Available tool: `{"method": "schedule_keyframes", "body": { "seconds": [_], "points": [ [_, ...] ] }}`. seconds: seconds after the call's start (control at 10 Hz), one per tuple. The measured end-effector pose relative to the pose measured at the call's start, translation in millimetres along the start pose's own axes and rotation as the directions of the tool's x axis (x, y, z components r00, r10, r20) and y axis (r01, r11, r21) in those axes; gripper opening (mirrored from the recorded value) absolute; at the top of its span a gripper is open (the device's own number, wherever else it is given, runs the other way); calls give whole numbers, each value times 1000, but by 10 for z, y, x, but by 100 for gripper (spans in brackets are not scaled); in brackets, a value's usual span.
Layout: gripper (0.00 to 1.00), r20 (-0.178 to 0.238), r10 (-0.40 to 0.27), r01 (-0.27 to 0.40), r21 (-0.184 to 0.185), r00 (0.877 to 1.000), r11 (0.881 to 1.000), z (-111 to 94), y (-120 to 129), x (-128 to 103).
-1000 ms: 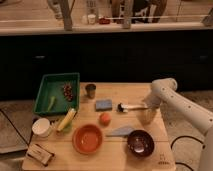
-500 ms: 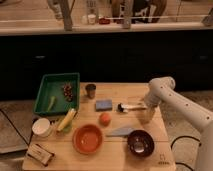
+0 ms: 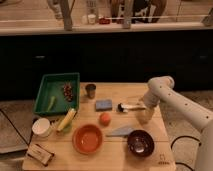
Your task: Wipe red bowl with brush
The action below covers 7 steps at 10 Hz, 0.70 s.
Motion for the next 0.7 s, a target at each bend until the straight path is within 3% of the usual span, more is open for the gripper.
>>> {"method": "schedule_keyframes", "body": {
  "seconds": [0.3,0.7],
  "points": [
    [78,4,-36,36,-14,999,999,12,-7,-127],
    [41,7,-52,52,-10,999,999,-3,-32,-139]
  ]
}}
